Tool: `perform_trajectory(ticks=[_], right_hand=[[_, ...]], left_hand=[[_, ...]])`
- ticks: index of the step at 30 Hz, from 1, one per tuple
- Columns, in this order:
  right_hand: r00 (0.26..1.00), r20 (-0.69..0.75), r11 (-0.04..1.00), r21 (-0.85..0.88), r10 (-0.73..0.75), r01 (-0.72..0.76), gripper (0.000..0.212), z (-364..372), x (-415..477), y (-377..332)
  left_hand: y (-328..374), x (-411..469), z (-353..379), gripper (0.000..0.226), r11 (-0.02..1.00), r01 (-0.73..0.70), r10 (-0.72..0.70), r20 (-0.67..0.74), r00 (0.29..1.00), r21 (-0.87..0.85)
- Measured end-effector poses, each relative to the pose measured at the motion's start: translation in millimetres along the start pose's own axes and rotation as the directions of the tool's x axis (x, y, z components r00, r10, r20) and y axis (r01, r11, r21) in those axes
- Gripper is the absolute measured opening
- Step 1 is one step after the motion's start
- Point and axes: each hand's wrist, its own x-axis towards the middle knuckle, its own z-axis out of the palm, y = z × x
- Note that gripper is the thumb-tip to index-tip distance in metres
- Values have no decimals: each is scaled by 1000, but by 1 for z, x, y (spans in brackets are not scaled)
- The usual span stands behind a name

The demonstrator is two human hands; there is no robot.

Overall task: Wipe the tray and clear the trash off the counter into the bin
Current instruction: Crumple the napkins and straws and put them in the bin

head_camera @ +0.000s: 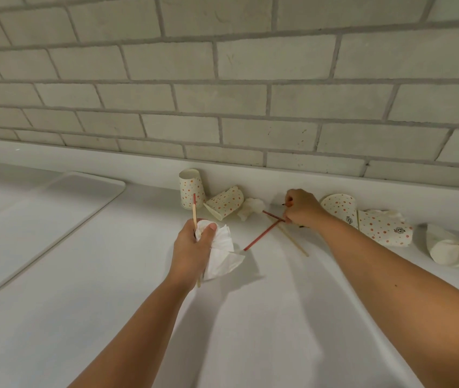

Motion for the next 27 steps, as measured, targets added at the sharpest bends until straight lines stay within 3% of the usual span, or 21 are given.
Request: perform_trajectory(ticks=[4,10,21,27], right_hand=[[999,18,991,-131,-26,29,27,21,9,-2],[997,53,976,-214,59,-46,17,37,16,-2],[940,296,930,-365,168,-51,5,13,-15,6],[924,329,772,-632,195,62,24,20,-32,1]], left_hand=[[-2,0,1,4,1000,4,-4,-6,1000,6],[-2,-2,-2,6,1000,-6,6,-18,1000,9],[-1,-8,6,13,1000,-16,16,9,1000,24],[4,-14,3,14,999,-27,26,22,999,44]])
